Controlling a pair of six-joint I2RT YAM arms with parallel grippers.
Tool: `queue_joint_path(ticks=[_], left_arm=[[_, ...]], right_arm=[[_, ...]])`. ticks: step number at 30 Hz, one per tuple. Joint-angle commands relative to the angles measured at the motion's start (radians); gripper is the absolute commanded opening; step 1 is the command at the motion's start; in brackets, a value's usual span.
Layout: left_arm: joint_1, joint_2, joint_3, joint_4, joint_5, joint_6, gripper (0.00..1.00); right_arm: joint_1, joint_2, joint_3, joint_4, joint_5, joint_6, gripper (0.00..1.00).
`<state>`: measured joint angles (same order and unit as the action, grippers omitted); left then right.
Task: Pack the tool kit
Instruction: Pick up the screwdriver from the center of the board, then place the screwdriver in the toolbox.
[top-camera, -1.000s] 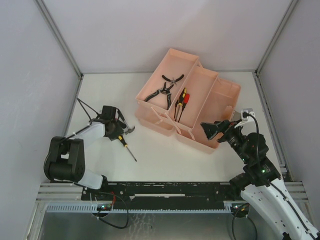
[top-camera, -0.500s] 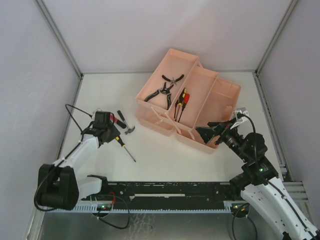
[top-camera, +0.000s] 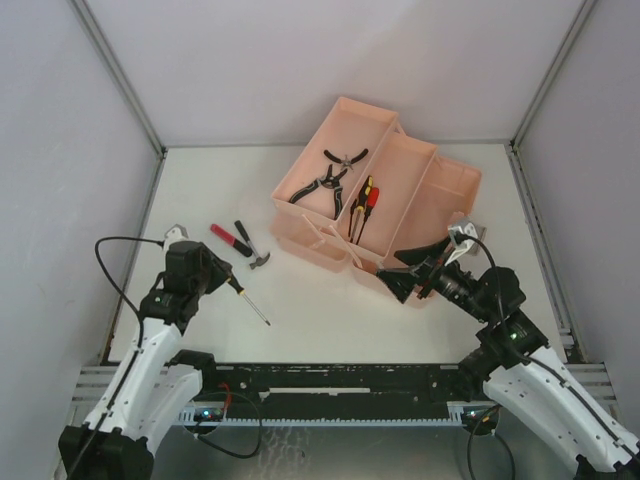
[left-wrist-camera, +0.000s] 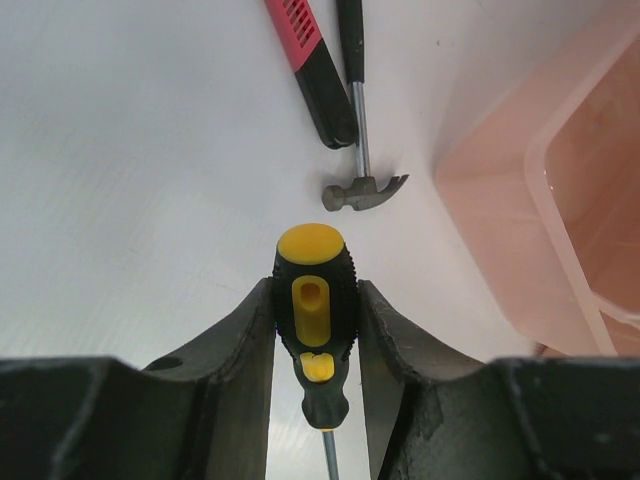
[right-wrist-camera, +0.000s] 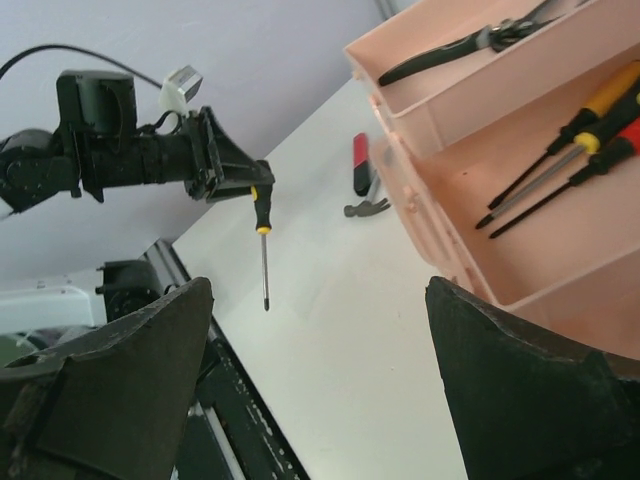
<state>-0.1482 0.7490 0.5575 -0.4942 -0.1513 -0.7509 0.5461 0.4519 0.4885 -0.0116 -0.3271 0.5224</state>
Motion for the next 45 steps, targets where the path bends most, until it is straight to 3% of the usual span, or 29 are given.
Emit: queue_joint_path(ticks=[1,9,19,27,34,45], left_arm=[[-0.003,-0.074,-0.010,-0.018,0.063,-0.019,0.00],[-0.004,-0.188,0.037,-0.010,0.195,-0.024,0.00],[-0.005,-0.233,0.055,0.115,0.508,-0.001,0.00],[-0.036,-0.298,0.026,0.208,0.505,-0.065,0.00],[-0.162,-0.361,-0.029,0.350,0.402,-0.161,0.00],[-0.211,-0.414,-0.039,0.389,0.395,-0.186,0.00]], right_arm=[[0.080,0.028,-0.003,0.112,0.009,-0.071,0.87],[0.196,0.048,-0.004,0.126,0.079,-0.203,0.85],[0.243,0.204,0.008,0.225,-0.165,-0.176,0.81],[0.361,0.374,0.057,0.342,-0.127,-0.148,0.76],[0.467,0.550,0.166,0.356,-0.065,-0.138,0.70],[0.507,0.739,0.274,0.402,-0.074,-0.030,0.61]])
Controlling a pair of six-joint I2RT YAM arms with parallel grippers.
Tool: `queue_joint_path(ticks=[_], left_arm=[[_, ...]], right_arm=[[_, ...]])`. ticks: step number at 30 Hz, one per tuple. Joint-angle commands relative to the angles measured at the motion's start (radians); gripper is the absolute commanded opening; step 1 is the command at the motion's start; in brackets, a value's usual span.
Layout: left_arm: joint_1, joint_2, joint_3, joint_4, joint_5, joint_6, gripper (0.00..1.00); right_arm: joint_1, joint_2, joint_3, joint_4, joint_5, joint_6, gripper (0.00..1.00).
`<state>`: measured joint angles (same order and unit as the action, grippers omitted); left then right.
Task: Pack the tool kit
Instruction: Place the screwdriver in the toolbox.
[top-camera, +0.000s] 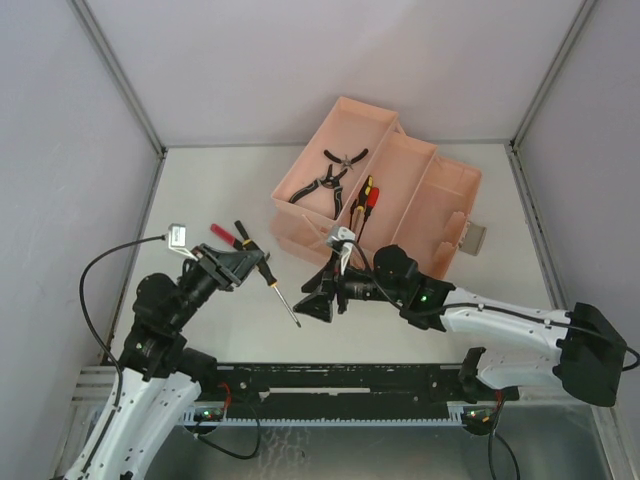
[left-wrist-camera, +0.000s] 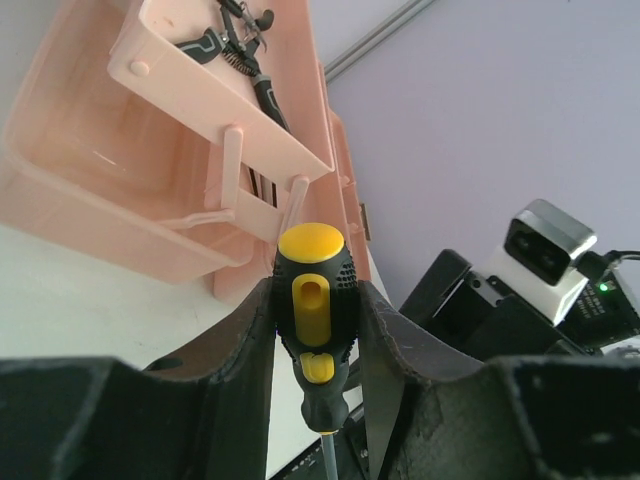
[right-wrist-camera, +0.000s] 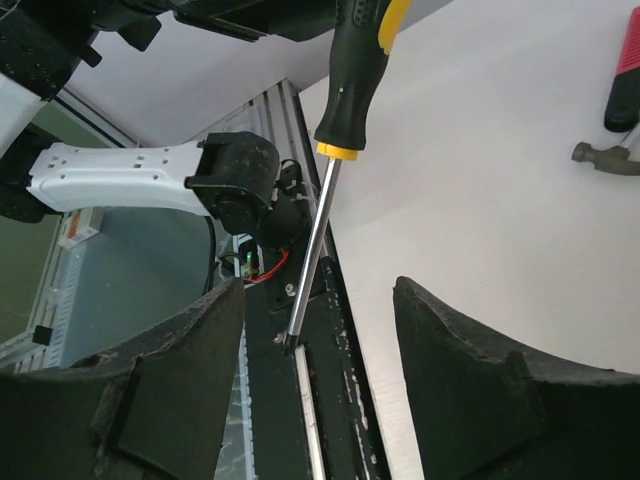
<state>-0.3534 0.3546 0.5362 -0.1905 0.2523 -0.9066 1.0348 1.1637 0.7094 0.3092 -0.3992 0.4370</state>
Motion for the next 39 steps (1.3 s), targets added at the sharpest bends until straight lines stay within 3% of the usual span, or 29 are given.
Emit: queue_joint_path(ticks=[1,19,30,35,39], left_arm=[[-0.005,-0.019,-0.019,0.089,-0.004,-0.032,0.00],[-0.013,-0.019,-0.045,0.153,0.042,-0.075,0.00],[-0.013,-0.014,-0.048,0.154,0.045,-0.078,0.00],[-0.013,-0.020,-0.053,0.153,0.042,-0.080,0.00],[-0.012,-0.021,-0.054,0.143,0.033,-0.074,0.00]], right_arm=[[0.022,0.038,0.060,0.086,-0.004,0.062,0.60],[0.047,0.183,0.129,0.170,0.048,0.163,0.43],[0.035,0.199,0.129,0.215,0.029,0.213,0.18],[0.023,0.199,0.129,0.214,0.028,0.229,0.00],[0.019,0.185,0.129,0.188,0.050,0.230,0.00]])
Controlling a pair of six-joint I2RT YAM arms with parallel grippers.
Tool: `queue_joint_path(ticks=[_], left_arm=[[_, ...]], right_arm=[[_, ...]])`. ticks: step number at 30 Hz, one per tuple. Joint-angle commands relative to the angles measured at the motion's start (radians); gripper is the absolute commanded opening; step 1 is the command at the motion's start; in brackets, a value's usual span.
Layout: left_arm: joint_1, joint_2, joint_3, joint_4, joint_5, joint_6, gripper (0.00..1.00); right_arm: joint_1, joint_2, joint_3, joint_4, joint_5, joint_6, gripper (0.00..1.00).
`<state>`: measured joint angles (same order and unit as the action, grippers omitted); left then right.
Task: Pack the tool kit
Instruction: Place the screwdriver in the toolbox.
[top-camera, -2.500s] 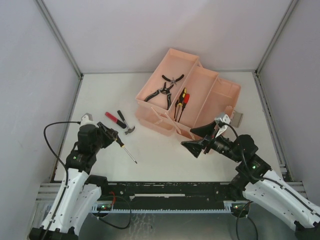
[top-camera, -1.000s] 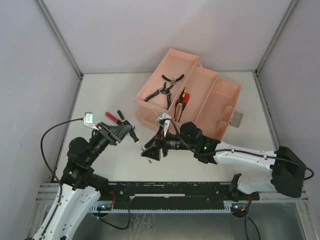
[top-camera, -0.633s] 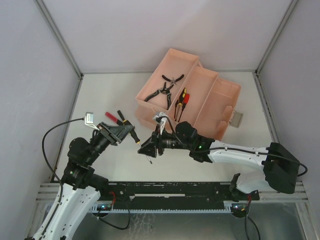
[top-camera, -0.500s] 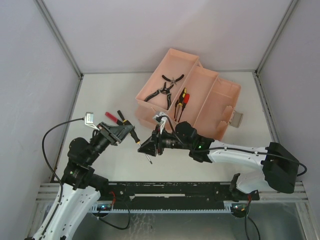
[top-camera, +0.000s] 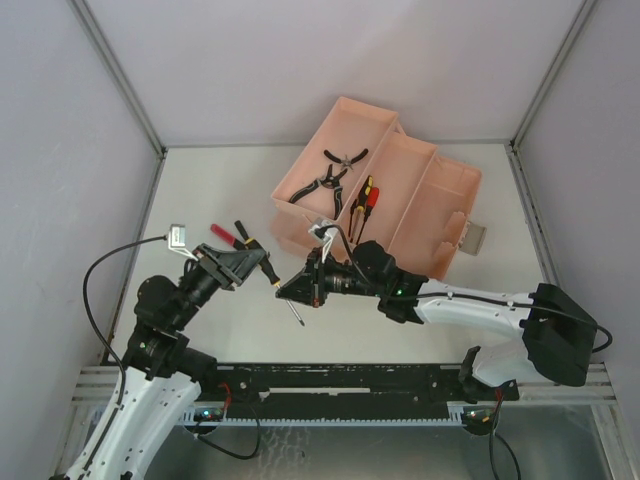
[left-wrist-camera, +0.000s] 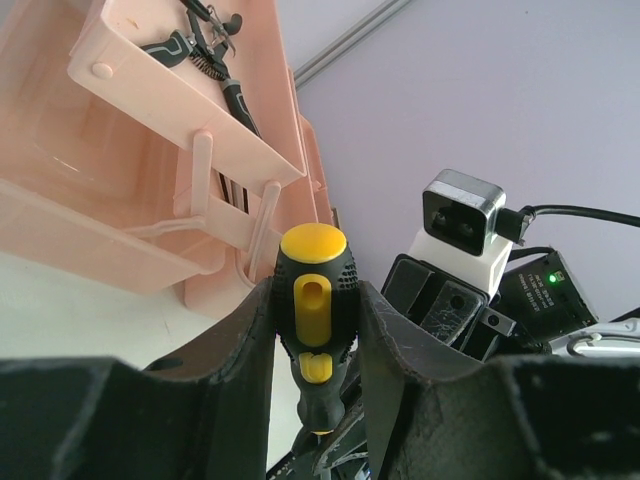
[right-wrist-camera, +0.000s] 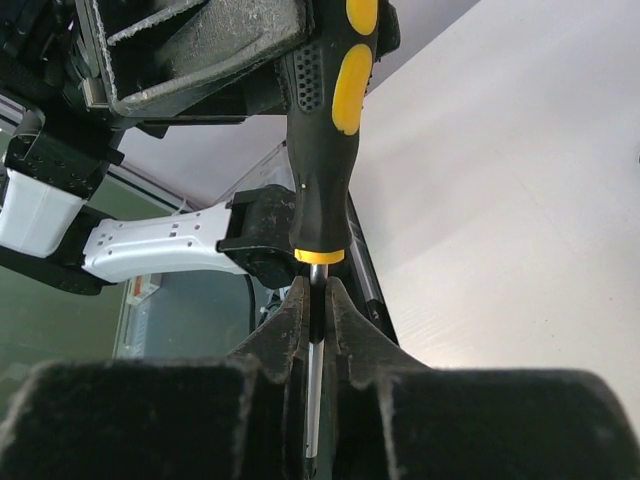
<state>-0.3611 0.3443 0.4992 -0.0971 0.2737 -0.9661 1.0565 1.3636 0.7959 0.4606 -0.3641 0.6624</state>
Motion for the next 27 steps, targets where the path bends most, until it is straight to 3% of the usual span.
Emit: queue_joint_path(ticks=[1,3,9,14,21,27], left_arm=[[-0.005,-0.009,-0.016,0.046,0.010,-0.011,0.00],[-0.005,-0.003,-0.013,0.036,0.009,-0.003,0.05],[-0.005,0.026,0.004,0.004,0.030,0.038,0.41],[-0.005,0.042,0.030,-0.032,0.041,0.078,0.64],[-0.005,0.033,0.033,-0.042,0.048,0.089,0.88],[-0.005,0.004,0.069,-0.081,0.067,0.131,0.99]], right_arm=[[-0.004,-0.019,0.042,0.030,0.020,0.001,0.00],[-0.004,-0.030,0.042,0.010,0.038,-0.008,0.00],[-0.004,-0.073,0.036,-0.043,0.080,-0.048,0.00],[-0.008,-0.102,0.021,-0.061,0.122,-0.068,0.00],[-0.017,-0.127,0.001,-0.068,0.162,-0.069,0.00],[-0.022,-0.194,-0.040,-0.111,0.301,-0.083,0.00]])
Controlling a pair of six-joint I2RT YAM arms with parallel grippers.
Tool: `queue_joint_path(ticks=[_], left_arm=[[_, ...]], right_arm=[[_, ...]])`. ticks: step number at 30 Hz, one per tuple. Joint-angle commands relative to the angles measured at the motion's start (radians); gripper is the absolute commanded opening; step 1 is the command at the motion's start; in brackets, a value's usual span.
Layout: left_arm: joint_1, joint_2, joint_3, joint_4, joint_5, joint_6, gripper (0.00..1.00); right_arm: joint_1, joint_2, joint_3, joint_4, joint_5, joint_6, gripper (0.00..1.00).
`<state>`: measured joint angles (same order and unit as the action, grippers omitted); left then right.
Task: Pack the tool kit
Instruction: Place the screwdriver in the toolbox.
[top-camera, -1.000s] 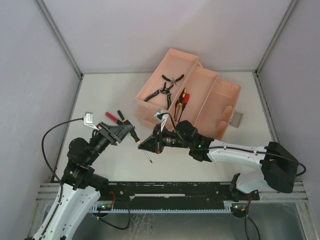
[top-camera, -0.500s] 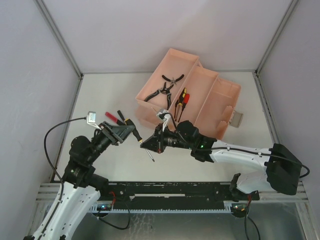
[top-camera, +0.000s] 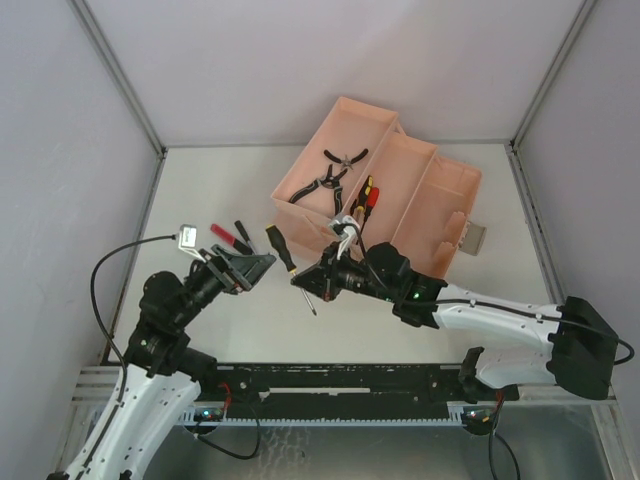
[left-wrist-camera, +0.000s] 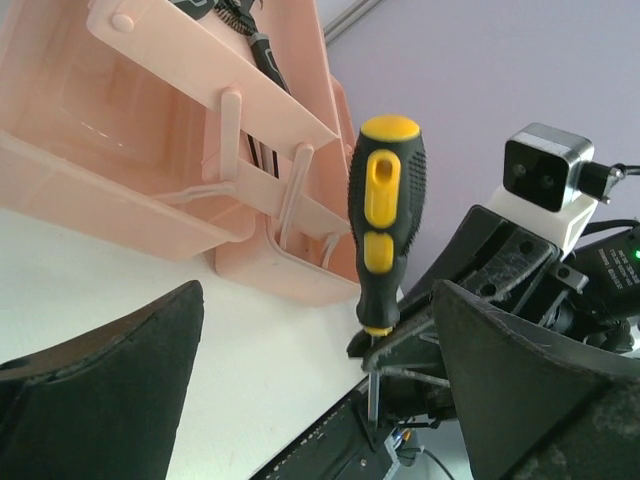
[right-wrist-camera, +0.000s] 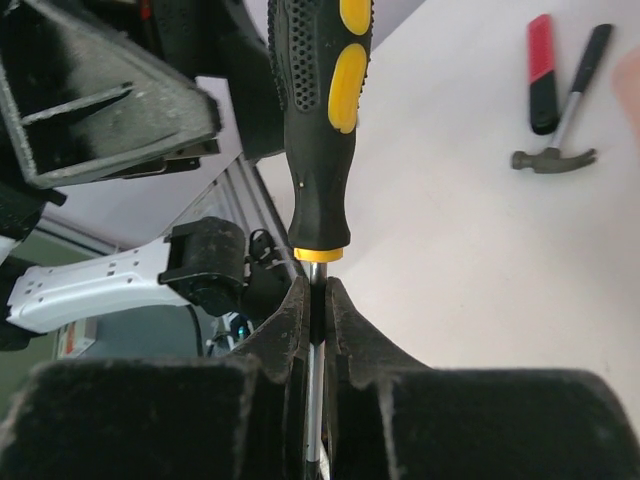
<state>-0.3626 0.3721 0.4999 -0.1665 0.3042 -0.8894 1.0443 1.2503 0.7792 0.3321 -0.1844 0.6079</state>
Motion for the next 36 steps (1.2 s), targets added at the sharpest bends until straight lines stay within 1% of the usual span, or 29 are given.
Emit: queue_joint_path(ticks=[1,5,7,11,14,18,20,23,26,28,31,33,36], left_arm=[[-0.004,-0.029,0.081,-0.028,0.036,0.069,1.00],[-0.004,-0.064,0.117,-0.106,0.010,0.123,1.00],[-0.004,-0.083,0.118,-0.127,-0.010,0.140,1.00],[-0.004,-0.090,0.113,-0.136,-0.017,0.146,1.00],[-0.003,-0.079,0.109,-0.136,-0.019,0.147,1.00],[-0.004,-0.069,0.108,-0.158,-0.056,0.145,1.00],[-0.004,-0.061,0.115,-0.214,-0.125,0.134,1.00],[-0.004,-0.042,0.120,-0.271,-0.177,0.142,1.00],[-0.004,-0.031,0.145,-0.340,-0.238,0.177,1.00],[-0.004,-0.030,0.170,-0.400,-0.298,0.204,1.00],[-0.004,-0.044,0.201,-0.481,-0.395,0.242,1.00],[-0.003,-0.060,0.220,-0.538,-0.436,0.251,1.00],[-0.004,-0.093,0.232,-0.580,-0.473,0.261,1.00]], right_arm=[[-0.014,-0.100,-0.037,0.011,0.152,-0.030,0.00],[-0.048,-0.179,-0.045,-0.101,0.219,-0.046,0.00],[-0.060,-0.228,-0.049,-0.169,0.296,-0.051,0.00],[-0.081,-0.342,-0.095,-0.239,0.460,-0.057,0.00],[-0.119,-0.430,-0.141,-0.291,0.547,0.007,0.00],[-0.188,-0.503,-0.172,-0.367,0.593,0.079,0.00],[-0.216,-0.520,-0.172,-0.415,0.613,0.104,0.00],[-0.257,-0.526,-0.172,-0.479,0.643,0.134,0.00],[-0.302,-0.536,-0.173,-0.501,0.620,0.162,0.00],[-0.323,-0.538,-0.172,-0.493,0.617,0.174,0.00],[-0.344,-0.514,-0.172,-0.447,0.655,0.176,0.00],[-0.364,-0.489,-0.161,-0.424,0.649,0.173,0.00],[-0.390,-0.447,-0.134,-0.397,0.621,0.187,0.00]])
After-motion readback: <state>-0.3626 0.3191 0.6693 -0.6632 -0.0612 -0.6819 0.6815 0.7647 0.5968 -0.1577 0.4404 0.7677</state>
